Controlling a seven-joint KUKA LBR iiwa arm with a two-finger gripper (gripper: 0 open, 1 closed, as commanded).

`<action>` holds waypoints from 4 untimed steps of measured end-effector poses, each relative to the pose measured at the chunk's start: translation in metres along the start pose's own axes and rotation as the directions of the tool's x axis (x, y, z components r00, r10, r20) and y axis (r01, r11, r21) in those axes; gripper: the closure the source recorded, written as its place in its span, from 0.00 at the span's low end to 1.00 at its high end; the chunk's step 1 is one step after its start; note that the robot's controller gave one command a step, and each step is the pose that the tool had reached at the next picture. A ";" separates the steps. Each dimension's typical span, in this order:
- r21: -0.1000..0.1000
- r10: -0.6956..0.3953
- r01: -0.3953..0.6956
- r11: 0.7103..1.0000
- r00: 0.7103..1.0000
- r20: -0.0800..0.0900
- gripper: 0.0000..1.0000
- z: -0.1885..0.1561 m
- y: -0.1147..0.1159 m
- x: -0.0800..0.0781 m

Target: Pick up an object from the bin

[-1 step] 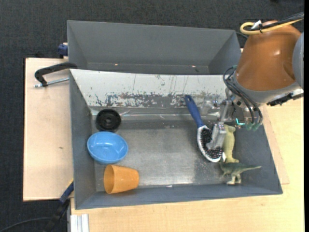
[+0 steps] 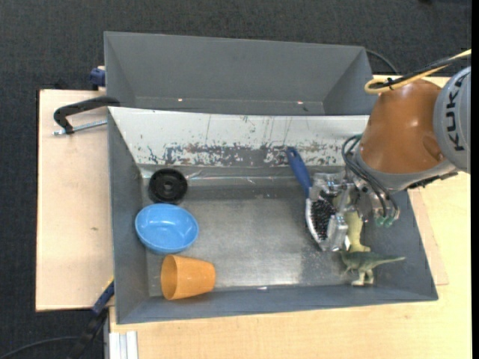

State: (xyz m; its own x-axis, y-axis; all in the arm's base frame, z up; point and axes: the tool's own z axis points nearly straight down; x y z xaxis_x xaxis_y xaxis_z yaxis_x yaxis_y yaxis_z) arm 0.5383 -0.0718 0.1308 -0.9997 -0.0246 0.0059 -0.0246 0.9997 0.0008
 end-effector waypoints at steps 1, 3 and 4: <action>0.005 -0.260 0.260 0.966 0.966 0.012 0.00 0.044 -0.057 -0.027; 0.002 -0.094 0.094 0.996 0.996 0.008 1.00 0.059 -0.057 -0.035; 0.007 -0.130 0.130 0.992 0.991 0.022 1.00 -0.150 -0.058 -0.045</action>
Offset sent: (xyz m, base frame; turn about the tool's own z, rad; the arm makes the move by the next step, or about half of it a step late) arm 0.0244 -0.0548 -0.0497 -0.2645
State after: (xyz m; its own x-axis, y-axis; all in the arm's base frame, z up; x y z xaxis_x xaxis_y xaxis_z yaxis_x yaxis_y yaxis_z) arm 0.5857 -0.1287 0.2804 -0.9879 -0.1542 -0.0166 -0.1541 0.9880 -0.0059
